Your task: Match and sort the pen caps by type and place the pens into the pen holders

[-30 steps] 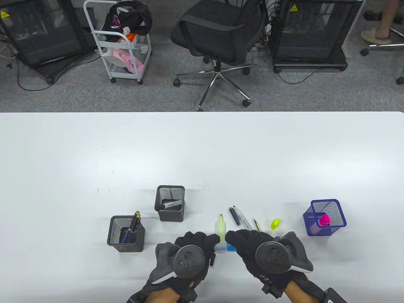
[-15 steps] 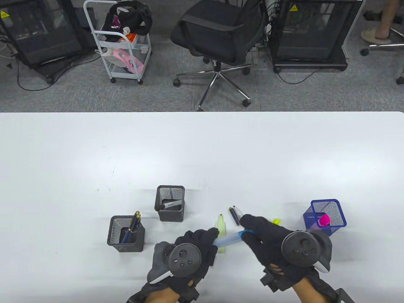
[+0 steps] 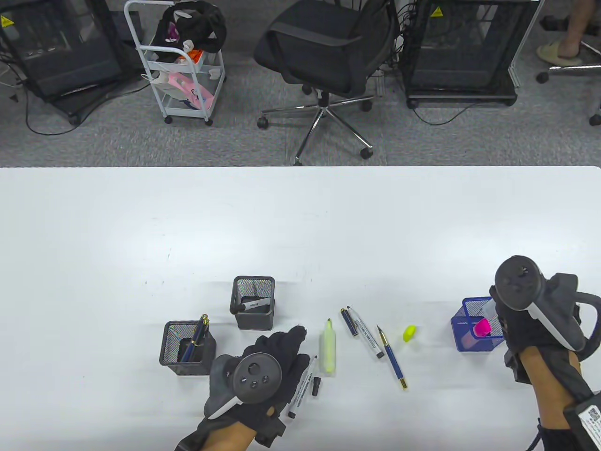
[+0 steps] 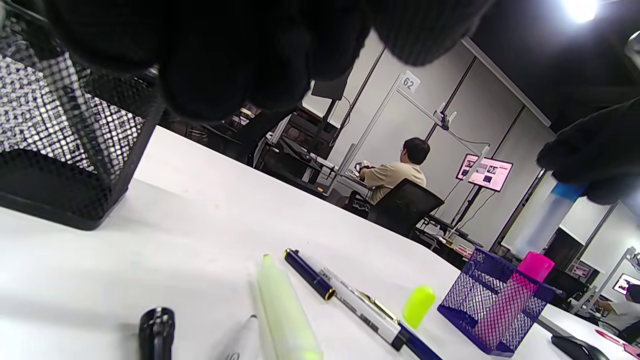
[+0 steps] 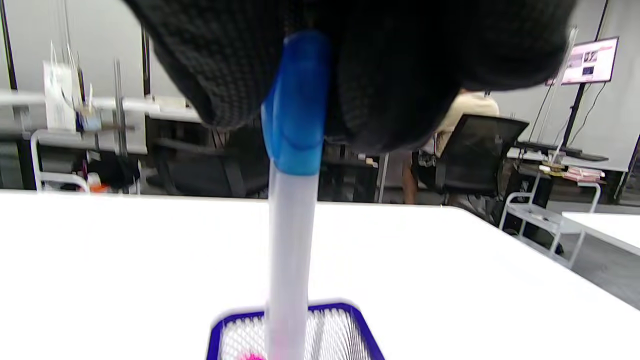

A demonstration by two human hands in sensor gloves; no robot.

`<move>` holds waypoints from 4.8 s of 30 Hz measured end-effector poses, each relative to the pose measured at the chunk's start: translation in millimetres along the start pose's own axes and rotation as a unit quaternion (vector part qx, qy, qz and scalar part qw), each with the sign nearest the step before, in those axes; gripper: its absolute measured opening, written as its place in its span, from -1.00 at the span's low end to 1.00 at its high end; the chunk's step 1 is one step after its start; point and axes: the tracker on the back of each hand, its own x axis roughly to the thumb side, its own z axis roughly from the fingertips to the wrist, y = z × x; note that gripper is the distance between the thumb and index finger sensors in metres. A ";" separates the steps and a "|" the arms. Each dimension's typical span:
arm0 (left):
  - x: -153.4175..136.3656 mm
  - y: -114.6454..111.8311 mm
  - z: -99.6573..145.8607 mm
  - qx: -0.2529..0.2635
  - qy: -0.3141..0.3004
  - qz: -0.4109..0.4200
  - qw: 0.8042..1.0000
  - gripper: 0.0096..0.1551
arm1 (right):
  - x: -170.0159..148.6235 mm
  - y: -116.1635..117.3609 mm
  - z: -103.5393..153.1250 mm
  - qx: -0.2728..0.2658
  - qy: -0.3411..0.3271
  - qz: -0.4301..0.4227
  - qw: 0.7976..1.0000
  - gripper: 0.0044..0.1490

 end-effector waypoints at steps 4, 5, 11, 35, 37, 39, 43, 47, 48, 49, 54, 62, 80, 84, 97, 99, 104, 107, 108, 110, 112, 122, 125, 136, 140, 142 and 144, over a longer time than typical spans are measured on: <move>-2.4 -0.7 -0.4 -0.004 0.006 0.003 1.000 -0.30 | 10.8 35.5 -9.8 0.038 -0.001 0.013 0.999 -0.14; -2.9 -0.9 -0.5 -0.006 0.008 0.002 1.000 -0.30 | 12.9 41.3 -11.2 0.045 -0.004 0.017 0.999 -0.14; -3.6 -1.6 -1.1 -0.015 0.011 0.001 1.000 -0.29 | 21.3 66.6 -15.5 0.064 -0.011 0.028 0.998 -0.16; -7.3 -0.5 -1.2 -0.020 0.027 -0.002 0.999 -0.30 | 165.7 85.6 57.9 0.029 -0.193 -0.003 0.981 -0.19; -7.6 -0.3 -1.0 -0.024 0.029 -0.002 0.999 -0.30 | 181.3 107.1 57.3 0.041 -0.196 0.017 0.980 -0.19; -8.0 0.1 -0.9 -0.026 0.029 -0.001 0.999 -0.30 | 188.0 120.4 54.7 0.048 -0.194 0.029 0.979 -0.18; -8.6 0.9 -1.7 -0.026 0.029 -0.005 0.999 -0.29 | 195.9 143.1 49.1 0.058 -0.189 0.074 0.977 -0.18; -9.4 -0.5 -3.3 -0.035 0.029 -0.009 0.999 -0.29 | 200.6 154.0 49.6 0.060 -0.193 0.098 0.974 -0.22; -9.5 -0.8 -3.5 -0.035 0.029 -0.010 0.999 -0.29 | 201.6 155.8 50.1 0.062 -0.193 0.102 0.974 -0.22; -9.7 -1.2 -3.7 -0.037 0.029 -0.010 0.999 -0.29 | 202.8 157.9 50.6 0.065 -0.193 0.108 0.973 -0.22; -9.5 -2.0 -3.2 -0.041 0.030 -0.009 0.999 -0.28 | 204.2 159.7 50.4 0.062 -0.188 0.115 0.973 -0.20; -9.6 -2.9 -3.5 -0.043 0.031 -0.012 0.999 -0.28 | 186.1 117.9 50.5 0.022 -0.185 -0.002 0.983 -0.17; -9.7 -27.6 -14.6 -0.080 0.089 -0.075 0.990 -0.27 | 120.6 102.1 69.0 0.053 -0.274 -0.313 0.908 -0.04; -10.6 -43.3 -23.1 -0.104 0.112 -0.122 0.981 -0.28 | 123.2 99.0 72.7 0.041 -0.281 -0.307 0.908 0.01; -13.0 -67.1 -36.4 -0.120 0.146 -0.223 0.956 -0.35 | 131.0 95.3 88.7 0.022 -0.322 -0.254 0.912 -0.03; -9.9 -71.1 -37.4 -0.123 0.145 -0.233 0.954 -0.35 | 131.5 95.5 89.4 0.020 -0.321 -0.246 0.914 -0.03; -2.5 -76.5 -38.4 -0.120 0.135 -0.277 0.944 -0.37 | 132.1 95.9 90.4 0.016 -0.316 -0.232 0.920 -0.04; -4.0 -75.8 -37.7 -0.116 0.133 -0.268 0.947 -0.41 | 131.5 95.2 90.6 0.013 -0.317 -0.224 0.921 -0.04; -4.9 -73.4 -37.5 -0.111 0.131 -0.264 0.949 -0.43 | 130.9 94.9 90.5 0.014 -0.317 -0.224 0.921 -0.05; -6.7 -64.1 -36.7 -0.096 0.129 -0.223 0.961 -0.44 | 129.8 94.7 90.7 0.021 -0.321 -0.230 0.919 -0.06; -6.3 -49.3 -34.3 -0.075 0.126 -0.157 0.977 -0.44 | 129.6 94.6 91.9 0.038 -0.329 -0.228 0.916 -0.08; -7.5 13.6 -2.5 0.063 0.016 0.098 0.993 -0.46 | 145.2 92.7 111.3 0.046 -0.434 -0.188 0.880 -0.16; -9.2 21.6 3.1 0.077 0.013 0.101 0.992 -0.47 | 150.1 92.0 117.0 0.039 -0.453 -0.180 0.872 -0.18; 0.6 19.1 2.1 0.055 -0.011 0.066 0.996 -0.50 | 156.5 90.7 128.5 0.033 -0.484 -0.160 0.860 -0.20; 1.3 15.8 0.5 0.040 -0.019 0.076 0.996 -0.50 | 157.2 90.5 131.6 0.025 -0.495 -0.136 0.858 -0.22; -1.6 14.3 -0.5 0.026 -0.020 0.090 0.995 -0.50 | 156.7 90.7 131.9 0.020 -0.498 -0.141 0.855 -0.23; -6.0 12.1 -2.7 0.003 -0.028 0.106 0.994 -0.50 | 157.5 89.5 132.8 0.013 -0.501 -0.126 0.856 -0.23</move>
